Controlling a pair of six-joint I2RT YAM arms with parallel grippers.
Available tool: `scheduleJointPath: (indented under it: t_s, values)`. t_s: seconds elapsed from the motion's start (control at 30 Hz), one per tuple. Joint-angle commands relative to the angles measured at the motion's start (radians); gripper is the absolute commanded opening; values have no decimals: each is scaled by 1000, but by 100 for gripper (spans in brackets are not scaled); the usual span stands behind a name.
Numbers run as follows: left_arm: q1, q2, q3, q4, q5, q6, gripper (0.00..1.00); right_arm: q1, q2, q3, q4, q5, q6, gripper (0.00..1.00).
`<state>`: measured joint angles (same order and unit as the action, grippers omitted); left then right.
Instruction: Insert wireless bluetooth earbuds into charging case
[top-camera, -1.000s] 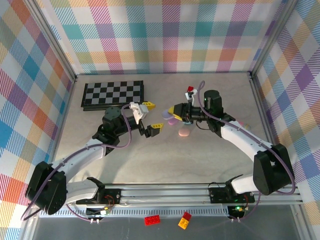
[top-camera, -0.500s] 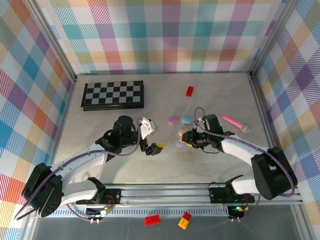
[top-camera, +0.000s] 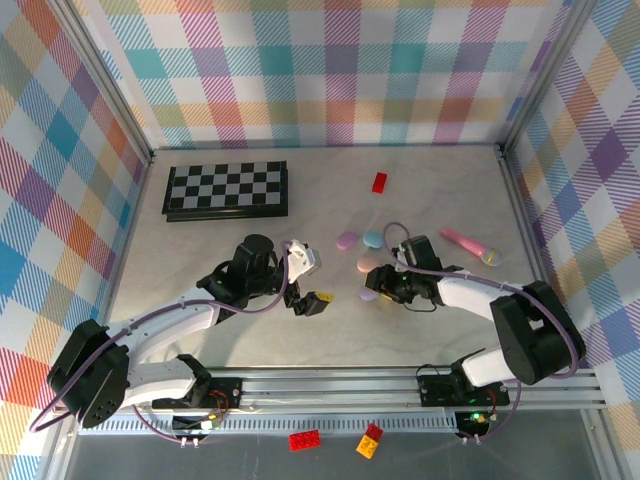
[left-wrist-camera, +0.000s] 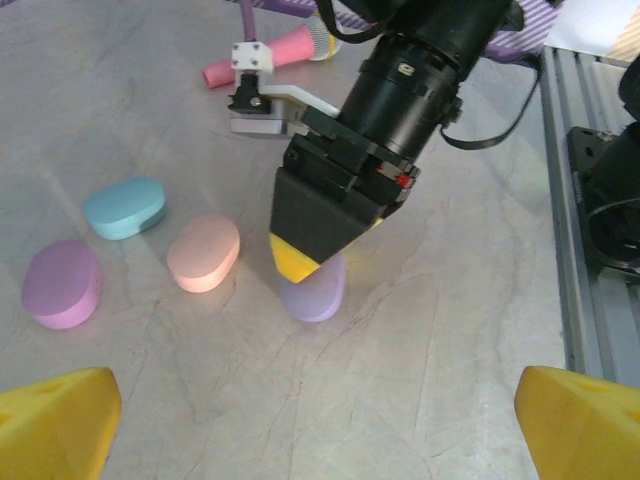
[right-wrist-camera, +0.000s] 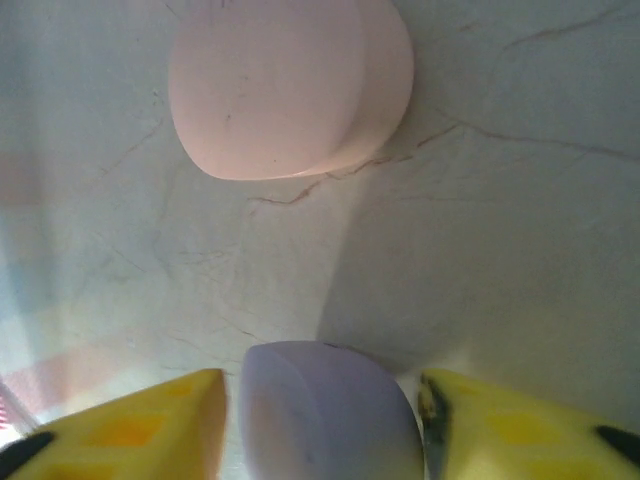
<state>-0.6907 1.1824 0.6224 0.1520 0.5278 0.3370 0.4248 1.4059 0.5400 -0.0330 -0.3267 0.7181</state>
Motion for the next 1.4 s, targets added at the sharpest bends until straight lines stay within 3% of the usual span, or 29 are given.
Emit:
scheduleJointPath:
  t_s: [0.0, 0.1, 0.27, 0.4, 0.53, 0.7, 0.83, 0.93, 1.03, 1.13, 1.33, 1.37]
  values:
    - [2, -21, -19, 50, -54, -36, 100, -1, -72, 37, -98, 114, -78, 64]
    - [30, -35, -22, 57, -126, -45, 100, -1, -132, 88, -187, 211, -146, 77]
    - [119, -59, -32, 81, -314, -96, 100, -10, -212, 186, -267, 408, -289, 87]
    - [213, -90, -46, 91, -522, -115, 100, -33, -262, 201, -172, 592, -454, 98]
    - [305, -129, -107, 178, -664, -127, 100, -78, -280, 130, 54, 699, -632, 99]
    - [408, -81, -196, 343, -769, -150, 100, -208, -227, -30, 365, 647, -697, 99]
    - [476, 27, -268, 558, -742, -199, 100, -315, -152, -158, 635, 558, -696, 99]
    - [493, 133, -259, 623, -751, -189, 100, -376, -88, -197, 773, 491, -674, 99]
    - [514, 172, -227, 572, -741, -220, 100, -397, -61, -192, 806, 400, -689, 99]
    - [539, 231, -262, 669, -717, -241, 100, -397, 5, -185, 858, 350, -717, 99]
    - [574, 339, -262, 757, -709, -283, 100, -397, 139, -158, 942, 338, -718, 99]
    - [575, 365, -263, 778, -709, -281, 100, -399, 126, -135, 876, 351, -716, 99]
